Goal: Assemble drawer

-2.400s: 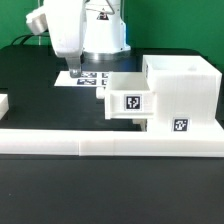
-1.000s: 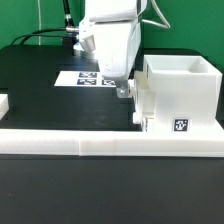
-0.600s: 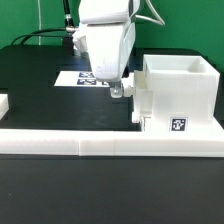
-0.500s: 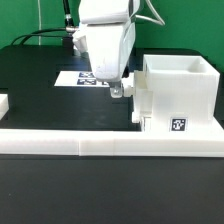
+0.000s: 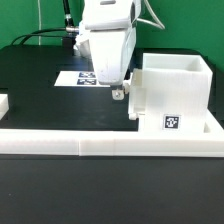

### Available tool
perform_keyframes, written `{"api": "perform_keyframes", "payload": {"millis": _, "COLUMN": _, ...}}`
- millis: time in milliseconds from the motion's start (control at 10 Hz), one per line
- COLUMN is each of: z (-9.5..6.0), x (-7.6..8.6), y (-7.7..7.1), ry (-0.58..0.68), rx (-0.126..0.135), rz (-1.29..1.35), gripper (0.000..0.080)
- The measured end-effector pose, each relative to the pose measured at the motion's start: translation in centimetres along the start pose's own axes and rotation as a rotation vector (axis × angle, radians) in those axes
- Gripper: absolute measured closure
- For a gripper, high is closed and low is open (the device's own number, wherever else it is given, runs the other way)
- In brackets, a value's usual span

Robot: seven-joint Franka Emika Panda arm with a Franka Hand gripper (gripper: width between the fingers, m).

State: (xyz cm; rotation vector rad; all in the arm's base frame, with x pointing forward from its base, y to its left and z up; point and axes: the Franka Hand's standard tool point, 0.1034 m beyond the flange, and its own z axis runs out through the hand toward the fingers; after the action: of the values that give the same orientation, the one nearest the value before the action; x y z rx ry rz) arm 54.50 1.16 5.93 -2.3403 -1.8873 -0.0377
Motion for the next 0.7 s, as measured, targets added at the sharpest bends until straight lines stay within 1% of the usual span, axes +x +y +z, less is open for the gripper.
{"api": "perform_keyframes", "payload": {"millis": 100, "z": 0.2, "x": 0.0, "y": -0.2, "ry": 0.001, "rx": -0.004, "rz": 0.006, "gripper": 0.0150}}
{"api": "perform_keyframes", "payload": {"millis": 300, "z": 0.5, "x": 0.9, "y": -0.3, "ry": 0.002, "rx": -0.007, "rz": 0.020, "gripper": 0.0150}}
{"api": "perform_keyframes", "payload": {"millis": 500, "z": 0.4, "x": 1.4, "y": 0.3, "ry": -0.001, "rx": -0.012, "rz": 0.010, "gripper": 0.0150}}
{"api": "perform_keyframes", "payload": {"millis": 700, "z": 0.0, "x": 1.8, "y": 1.2, "ry": -0.005, "rx": -0.015, "rz": 0.012, "gripper": 0.0150}}
